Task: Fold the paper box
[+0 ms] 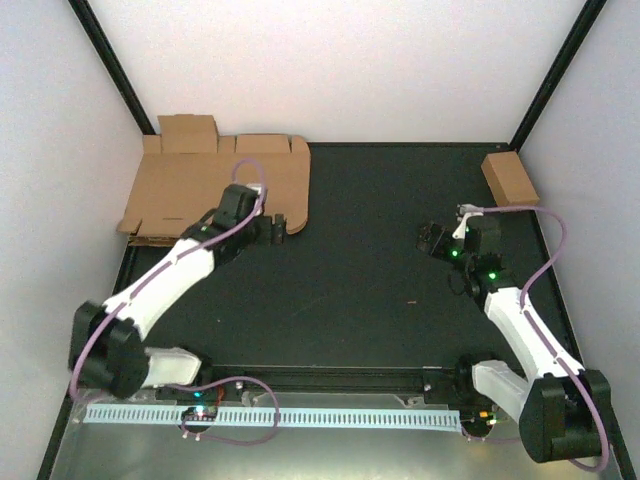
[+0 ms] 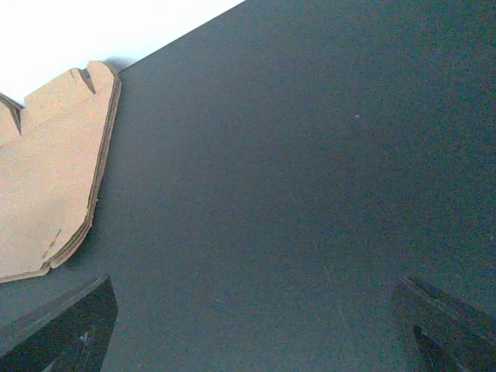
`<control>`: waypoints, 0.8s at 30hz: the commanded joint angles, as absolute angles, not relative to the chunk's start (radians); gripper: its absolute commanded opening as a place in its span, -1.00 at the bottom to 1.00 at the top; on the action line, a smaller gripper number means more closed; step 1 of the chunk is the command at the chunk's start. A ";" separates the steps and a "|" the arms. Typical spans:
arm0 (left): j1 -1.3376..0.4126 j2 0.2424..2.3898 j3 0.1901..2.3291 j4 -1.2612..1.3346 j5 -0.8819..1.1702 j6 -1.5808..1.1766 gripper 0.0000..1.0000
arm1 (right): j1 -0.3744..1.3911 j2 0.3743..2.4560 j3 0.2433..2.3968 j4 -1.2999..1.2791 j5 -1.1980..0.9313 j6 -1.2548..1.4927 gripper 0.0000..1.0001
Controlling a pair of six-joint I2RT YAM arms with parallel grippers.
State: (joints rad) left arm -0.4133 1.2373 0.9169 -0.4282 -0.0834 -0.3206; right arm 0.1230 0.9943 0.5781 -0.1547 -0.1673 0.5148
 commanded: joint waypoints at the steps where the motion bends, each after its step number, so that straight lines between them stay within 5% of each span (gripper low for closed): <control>1: -0.410 1.443 1.102 -0.553 -0.119 -0.263 0.97 | 0.126 1.025 0.604 -0.131 -0.210 0.517 0.99; 24: -0.435 2.063 1.673 -0.825 -0.054 -0.082 0.74 | 0.147 1.125 0.617 -0.089 -0.256 0.511 0.99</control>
State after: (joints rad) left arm -0.4278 1.9862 1.5703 -0.7162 -0.0895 -0.1352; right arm 0.1410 1.1244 0.5842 -0.1032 -0.2447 0.5190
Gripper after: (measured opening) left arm 0.882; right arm 0.997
